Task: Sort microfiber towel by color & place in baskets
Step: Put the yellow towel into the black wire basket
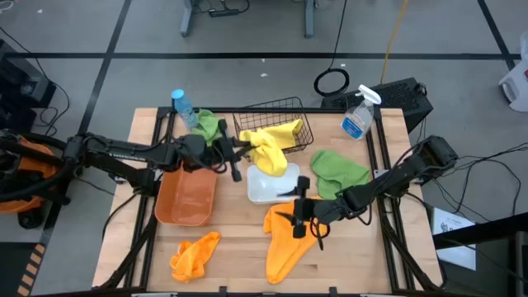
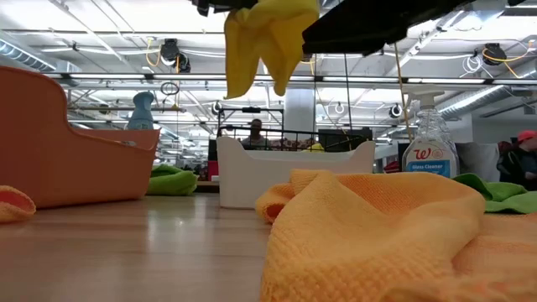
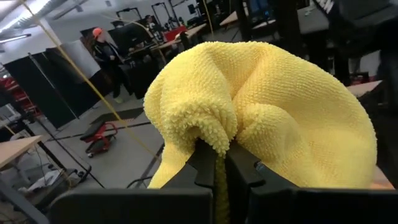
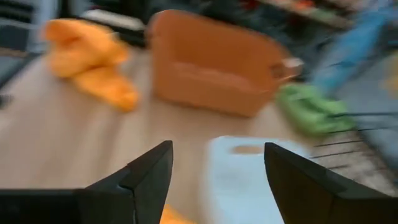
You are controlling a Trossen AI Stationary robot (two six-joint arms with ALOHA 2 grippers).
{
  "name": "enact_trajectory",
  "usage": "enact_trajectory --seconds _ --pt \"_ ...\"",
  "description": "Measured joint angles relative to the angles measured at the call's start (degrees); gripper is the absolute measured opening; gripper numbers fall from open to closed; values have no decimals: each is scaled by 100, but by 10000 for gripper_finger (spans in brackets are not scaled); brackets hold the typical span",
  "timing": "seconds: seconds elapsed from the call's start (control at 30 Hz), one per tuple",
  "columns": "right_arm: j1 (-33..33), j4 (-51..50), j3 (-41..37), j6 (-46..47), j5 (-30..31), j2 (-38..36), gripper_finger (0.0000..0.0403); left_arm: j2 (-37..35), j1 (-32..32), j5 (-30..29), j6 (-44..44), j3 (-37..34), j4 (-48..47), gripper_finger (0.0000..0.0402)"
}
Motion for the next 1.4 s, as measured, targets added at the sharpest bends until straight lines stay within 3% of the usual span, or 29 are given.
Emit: enact_trajectory --seconds 0.17,0.27,0.47,0.6,0.9,1.1,1.33,1.4 --pt "-9 149 173 -910 1285 -359 242 2 402 228 -7 0 -3 10" --pt "-74 419 204 -1765 1755 -553 242 2 659 527 -7 0 -15 10" --pt "-755 804 206 -2386 1239 -783 225 2 1261 950 -96 0 -85 10" --pt "-1431 826 206 -2380 1015 -806 201 14 1661 1906 -372 0 -161 13" --pt "-2942 1028 208 -1232 -1980 -764 159 228 1888 2505 -138 -2 -252 17" --pt "-3615 1057 208 -1010 -3179 -682 128 456 1898 2607 606 -2 -54 18" --pt "-4162 1065 208 -857 -4096 -682 19 586 1939 2599 690 -2 474 19" --pt "-4258 1069 208 -853 -4138 -682 11 586 1967 2597 485 -2 530 21"
